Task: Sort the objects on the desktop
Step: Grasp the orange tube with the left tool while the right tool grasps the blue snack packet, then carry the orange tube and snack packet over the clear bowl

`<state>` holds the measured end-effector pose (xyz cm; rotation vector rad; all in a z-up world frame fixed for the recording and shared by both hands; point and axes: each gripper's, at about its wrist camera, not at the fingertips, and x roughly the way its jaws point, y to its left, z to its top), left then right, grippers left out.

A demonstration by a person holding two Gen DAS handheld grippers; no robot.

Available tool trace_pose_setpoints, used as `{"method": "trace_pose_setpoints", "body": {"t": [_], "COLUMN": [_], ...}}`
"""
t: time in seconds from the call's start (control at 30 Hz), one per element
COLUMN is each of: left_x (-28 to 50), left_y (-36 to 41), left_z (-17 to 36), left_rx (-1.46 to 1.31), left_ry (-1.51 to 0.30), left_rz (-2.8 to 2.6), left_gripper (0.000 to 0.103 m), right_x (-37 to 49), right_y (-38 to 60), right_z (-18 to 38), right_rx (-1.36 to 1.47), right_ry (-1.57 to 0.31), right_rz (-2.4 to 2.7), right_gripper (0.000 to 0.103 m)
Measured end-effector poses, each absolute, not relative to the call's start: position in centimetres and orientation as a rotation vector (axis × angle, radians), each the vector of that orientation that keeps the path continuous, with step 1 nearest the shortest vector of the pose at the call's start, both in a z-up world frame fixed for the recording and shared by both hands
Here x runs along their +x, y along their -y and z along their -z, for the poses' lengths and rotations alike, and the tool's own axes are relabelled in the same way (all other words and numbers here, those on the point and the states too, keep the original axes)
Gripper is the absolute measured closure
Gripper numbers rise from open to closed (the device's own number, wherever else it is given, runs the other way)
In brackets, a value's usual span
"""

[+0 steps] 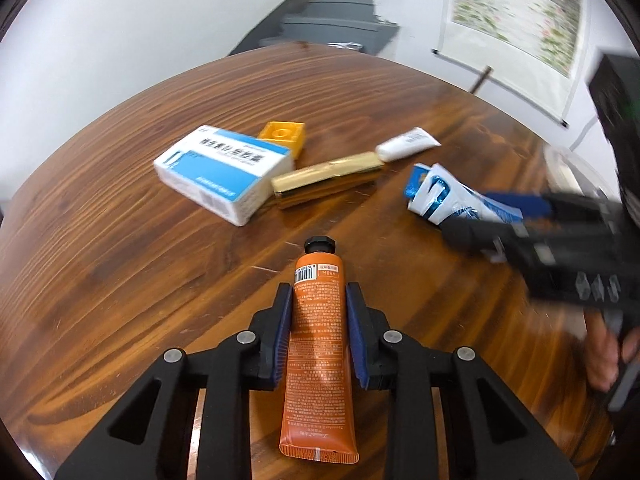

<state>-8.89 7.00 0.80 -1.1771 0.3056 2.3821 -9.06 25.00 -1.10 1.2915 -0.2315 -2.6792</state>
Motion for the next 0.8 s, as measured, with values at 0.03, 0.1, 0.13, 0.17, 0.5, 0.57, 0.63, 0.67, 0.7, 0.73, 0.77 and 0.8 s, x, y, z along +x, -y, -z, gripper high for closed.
{"method": "trace_pose_setpoints", "body": {"t": [0.03,0.1,0.13,0.17,0.5,0.57,0.63,0.67,0.7,0.73,0.77,0.8], "left_x": [-9.0,-9.2,-9.1,-9.1,-8.9,-8.7,-8.3,-8.1,-7.9,-7.8,-7.7,-7.6], "left_y": [-6.9,-6.8,-6.8,-6.8,-6.7,-6.9,-7.2,-7.5,-7.7,-7.9,-8.0,-8.1], "left_z": [-0.8,-0.7,-0.8,-0.8,-0.8,-0.8,-0.8,-0.8,-0.9,-0.9,-1.0,-1.1], "left_rx": [-1.185,-1.193,-1.194,-1.194,-1.215,-1.212,-1.205,-1.199,-1.195,-1.194,-1.198,-1.199], "left_ry": [-0.295,-0.287,-0.285,-0.288,-0.233,-0.226,-0.228,-0.233,-0.234,-0.228,-0.211,-0.19], "left_rz": [-2.391,-2.404,-2.408,-2.414,-2.447,-2.446,-2.439,-2.436,-2.431,-2.424,-2.413,-2.4], "left_gripper": [0.074,0.074,0.074,0.074,0.074,0.074,0.074,0.075,0.075,0.075,0.075,0.075], "right_x": [-8.9,-8.6,-8.5,-8.5,-10.1,-10.0,-9.9,-9.8,-9.7,-9.5,-9.3,-8.9], "right_y": [-24.7,-24.0,-23.7,-23.5,-22.9,-22.7,-22.9,-23.3,-23.7,-24.1,-24.4,-24.8], "right_z": [1.3,1.4,1.4,1.4,2.0,2.1,2.0,2.0,2.0,1.9,1.9,1.7], "right_rx": [1.296,1.297,1.294,1.293,1.354,1.346,1.339,1.332,1.321,1.314,1.31,1.296], "right_ry": [0.228,0.202,0.186,0.163,0.01,-0.022,-0.004,0.04,0.094,0.13,0.159,0.187], "right_rz": [2.657,2.64,2.645,2.661,2.778,2.804,2.814,2.813,2.811,2.811,2.815,2.822], "right_gripper": [0.035,0.035,0.035,0.035,0.049,0.058,0.058,0.058,0.058,0.059,0.059,0.059]}}
